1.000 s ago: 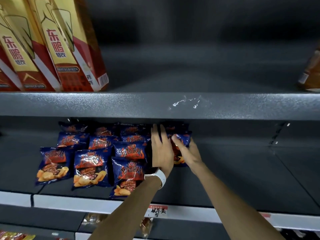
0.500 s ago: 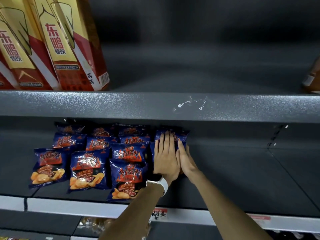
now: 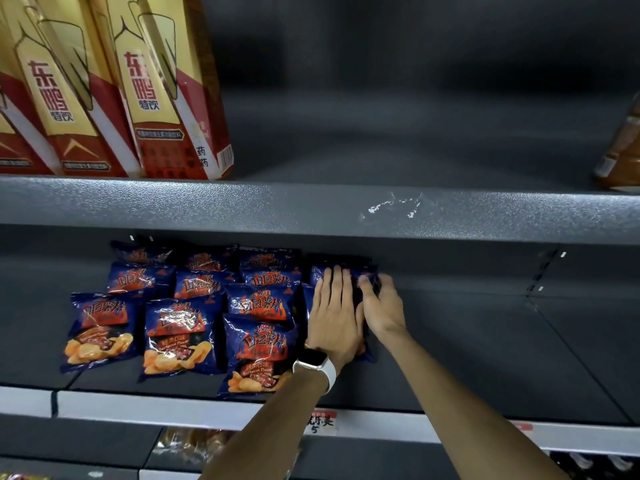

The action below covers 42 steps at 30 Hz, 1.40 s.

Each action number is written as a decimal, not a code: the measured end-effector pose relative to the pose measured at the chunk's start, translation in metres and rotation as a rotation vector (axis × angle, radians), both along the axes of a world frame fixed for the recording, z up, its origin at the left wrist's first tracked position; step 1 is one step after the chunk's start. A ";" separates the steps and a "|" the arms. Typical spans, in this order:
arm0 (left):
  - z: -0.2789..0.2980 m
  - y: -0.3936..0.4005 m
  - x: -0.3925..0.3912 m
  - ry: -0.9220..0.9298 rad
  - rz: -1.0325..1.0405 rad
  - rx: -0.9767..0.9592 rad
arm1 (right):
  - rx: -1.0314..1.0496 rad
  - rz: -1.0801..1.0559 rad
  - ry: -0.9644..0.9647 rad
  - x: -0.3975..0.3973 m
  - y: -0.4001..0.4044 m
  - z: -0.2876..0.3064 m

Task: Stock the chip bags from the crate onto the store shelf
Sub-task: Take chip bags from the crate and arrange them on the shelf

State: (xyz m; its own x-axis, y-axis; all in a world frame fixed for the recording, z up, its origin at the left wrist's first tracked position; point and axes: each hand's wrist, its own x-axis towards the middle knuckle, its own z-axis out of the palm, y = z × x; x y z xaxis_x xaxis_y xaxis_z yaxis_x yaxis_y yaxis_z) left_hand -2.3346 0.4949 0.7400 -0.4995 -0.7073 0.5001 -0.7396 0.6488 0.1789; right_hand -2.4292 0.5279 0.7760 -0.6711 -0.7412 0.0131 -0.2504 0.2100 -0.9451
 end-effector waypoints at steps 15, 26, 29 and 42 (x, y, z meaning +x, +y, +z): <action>0.009 0.010 0.018 -0.084 -0.094 -0.008 | -0.038 0.028 0.389 0.024 0.019 0.012; 0.021 0.023 0.060 -0.291 -0.152 0.167 | 0.115 -0.032 0.324 0.034 0.033 0.009; 0.022 0.025 0.064 -0.287 -0.161 0.181 | 0.148 -0.016 0.376 0.038 0.033 0.007; 0.033 0.031 0.069 -0.182 -0.223 0.171 | 0.162 -0.040 0.456 0.056 0.039 0.014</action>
State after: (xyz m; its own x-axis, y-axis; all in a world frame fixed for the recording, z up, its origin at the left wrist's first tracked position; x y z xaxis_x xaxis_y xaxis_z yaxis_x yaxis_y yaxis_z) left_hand -2.2655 0.5255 0.7726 -0.7219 -0.6362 0.2720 -0.6123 0.7705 0.1771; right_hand -2.3729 0.5670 0.7901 -0.6519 -0.7317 0.1991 -0.6200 0.3632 -0.6955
